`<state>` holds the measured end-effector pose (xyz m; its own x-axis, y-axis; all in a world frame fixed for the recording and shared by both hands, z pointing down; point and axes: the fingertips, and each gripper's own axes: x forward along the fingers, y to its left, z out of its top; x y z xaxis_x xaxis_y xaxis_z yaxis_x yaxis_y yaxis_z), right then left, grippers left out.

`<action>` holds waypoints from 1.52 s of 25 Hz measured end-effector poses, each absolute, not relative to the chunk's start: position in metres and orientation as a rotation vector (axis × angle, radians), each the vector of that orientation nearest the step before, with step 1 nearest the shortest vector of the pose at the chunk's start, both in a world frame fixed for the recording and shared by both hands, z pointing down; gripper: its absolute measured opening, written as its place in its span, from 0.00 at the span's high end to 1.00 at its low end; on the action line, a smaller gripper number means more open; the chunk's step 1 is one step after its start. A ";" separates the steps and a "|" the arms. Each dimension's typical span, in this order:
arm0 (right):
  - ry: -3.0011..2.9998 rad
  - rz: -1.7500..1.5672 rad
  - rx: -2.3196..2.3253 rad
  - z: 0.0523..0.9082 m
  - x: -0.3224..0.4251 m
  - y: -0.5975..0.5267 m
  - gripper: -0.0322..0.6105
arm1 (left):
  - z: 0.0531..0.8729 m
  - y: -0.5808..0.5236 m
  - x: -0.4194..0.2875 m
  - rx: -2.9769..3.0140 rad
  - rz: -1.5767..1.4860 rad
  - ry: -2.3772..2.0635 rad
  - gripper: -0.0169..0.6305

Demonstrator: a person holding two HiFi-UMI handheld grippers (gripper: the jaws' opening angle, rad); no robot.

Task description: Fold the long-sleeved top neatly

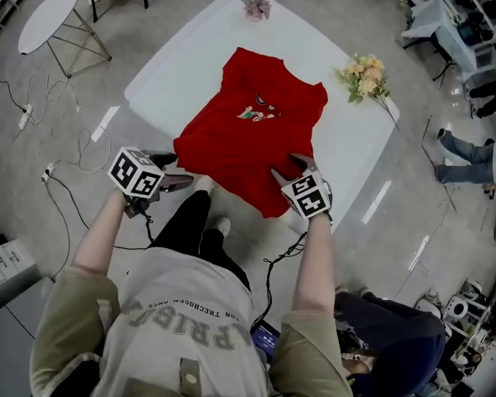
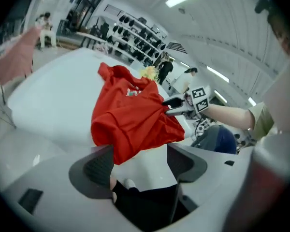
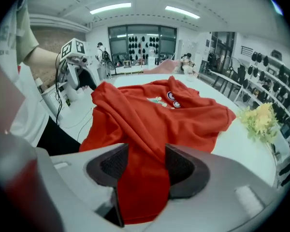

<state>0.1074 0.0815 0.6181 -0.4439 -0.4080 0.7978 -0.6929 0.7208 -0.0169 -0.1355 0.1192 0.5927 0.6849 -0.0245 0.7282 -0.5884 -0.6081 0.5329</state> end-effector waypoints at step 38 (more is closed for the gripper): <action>-2.108 0.479 0.914 0.598 0.147 0.016 0.49 | 0.598 -0.036 -0.034 2.491 1.425 -0.501 0.45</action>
